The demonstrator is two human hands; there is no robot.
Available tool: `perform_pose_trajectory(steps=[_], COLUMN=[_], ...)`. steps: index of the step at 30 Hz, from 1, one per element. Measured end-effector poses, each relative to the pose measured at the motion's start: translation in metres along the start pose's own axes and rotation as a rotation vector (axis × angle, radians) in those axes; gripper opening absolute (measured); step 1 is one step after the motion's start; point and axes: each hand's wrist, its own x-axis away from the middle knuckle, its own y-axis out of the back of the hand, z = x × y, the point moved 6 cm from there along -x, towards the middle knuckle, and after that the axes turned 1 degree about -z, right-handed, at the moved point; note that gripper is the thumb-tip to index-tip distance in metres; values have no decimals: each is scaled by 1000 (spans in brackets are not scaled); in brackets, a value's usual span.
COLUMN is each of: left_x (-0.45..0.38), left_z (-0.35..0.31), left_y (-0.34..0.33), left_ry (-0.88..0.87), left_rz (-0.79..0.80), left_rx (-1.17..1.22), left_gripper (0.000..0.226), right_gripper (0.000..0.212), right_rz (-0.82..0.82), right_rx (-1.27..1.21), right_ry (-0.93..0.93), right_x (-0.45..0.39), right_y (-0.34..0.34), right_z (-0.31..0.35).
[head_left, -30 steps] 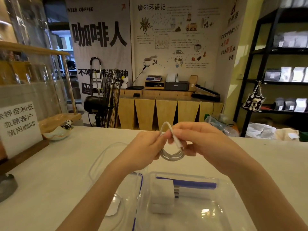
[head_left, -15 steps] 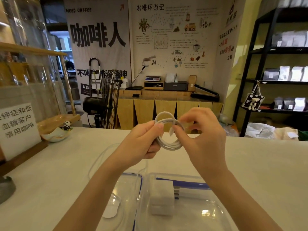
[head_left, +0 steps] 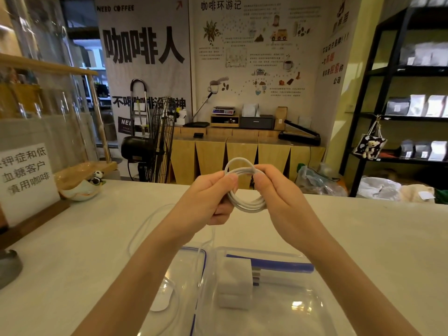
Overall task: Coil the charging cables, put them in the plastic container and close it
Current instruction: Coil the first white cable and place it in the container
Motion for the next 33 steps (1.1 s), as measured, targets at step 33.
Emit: perform_pose_trajectory(steps=[33], left_x=[4], left_z=[28], left_y=[-39], left_ry=[48], left_rz=[292], left_rx=[-514], left_gripper=[16], right_gripper=[9], right_rz=[583], right_rx=[-160], right_ry=[-297], right_x=[43], right_y=[49], right_z=[-43])
